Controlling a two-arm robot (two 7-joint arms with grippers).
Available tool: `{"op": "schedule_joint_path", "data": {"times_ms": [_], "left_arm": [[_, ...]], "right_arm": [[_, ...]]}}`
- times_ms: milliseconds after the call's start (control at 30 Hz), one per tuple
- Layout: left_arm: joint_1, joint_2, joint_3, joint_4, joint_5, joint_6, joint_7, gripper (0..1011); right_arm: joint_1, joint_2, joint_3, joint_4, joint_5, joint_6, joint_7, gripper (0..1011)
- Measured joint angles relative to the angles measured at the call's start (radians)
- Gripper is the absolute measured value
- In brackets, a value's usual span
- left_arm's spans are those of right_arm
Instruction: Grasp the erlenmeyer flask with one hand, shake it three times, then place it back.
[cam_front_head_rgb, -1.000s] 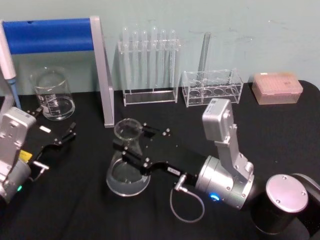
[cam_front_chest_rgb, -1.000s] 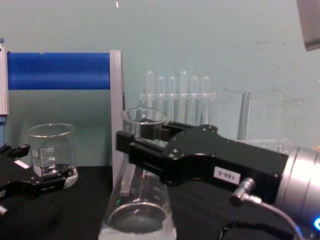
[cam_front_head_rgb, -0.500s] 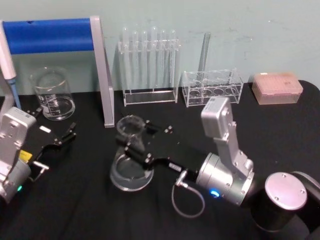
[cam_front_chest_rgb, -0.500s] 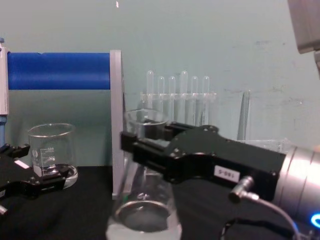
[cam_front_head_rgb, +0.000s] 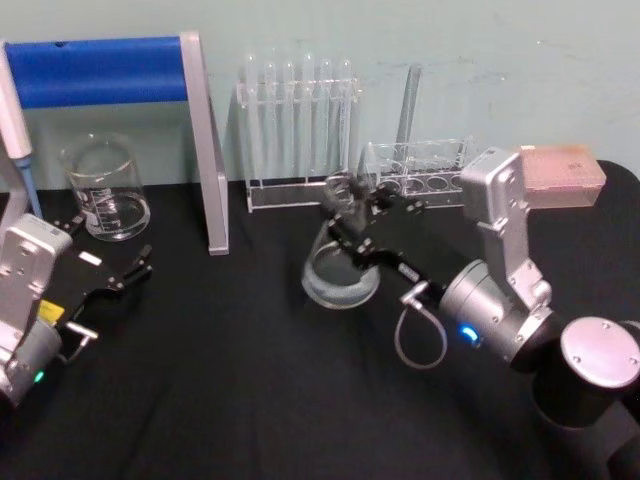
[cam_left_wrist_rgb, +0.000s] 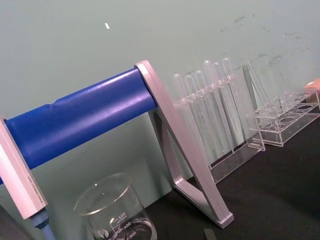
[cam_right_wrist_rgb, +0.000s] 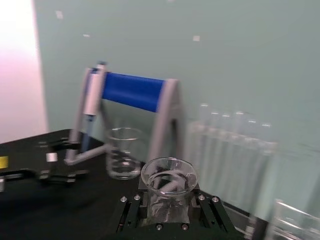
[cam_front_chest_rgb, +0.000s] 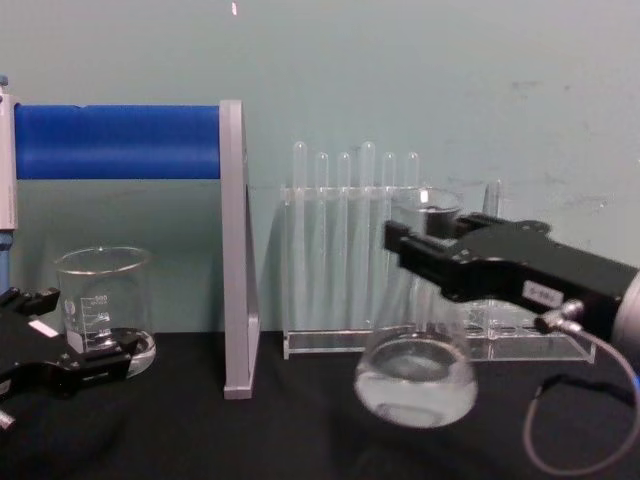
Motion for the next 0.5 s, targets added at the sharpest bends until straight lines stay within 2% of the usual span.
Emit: {"op": "schedule_joint_path", "data": {"times_ms": [267,500], "left_arm": [[0.000,0.000,0.000,0.000,0.000,0.000,0.000,1001],[0.000,0.000,0.000,0.000,0.000,0.000,0.000,1001]], "right_arm": [[0.005,-0.015,0.079,0.035,-0.026,-0.004,-0.063,456],[0.004,-0.023,0.118,0.047,-0.037,-0.006,-0.082,456]]}}
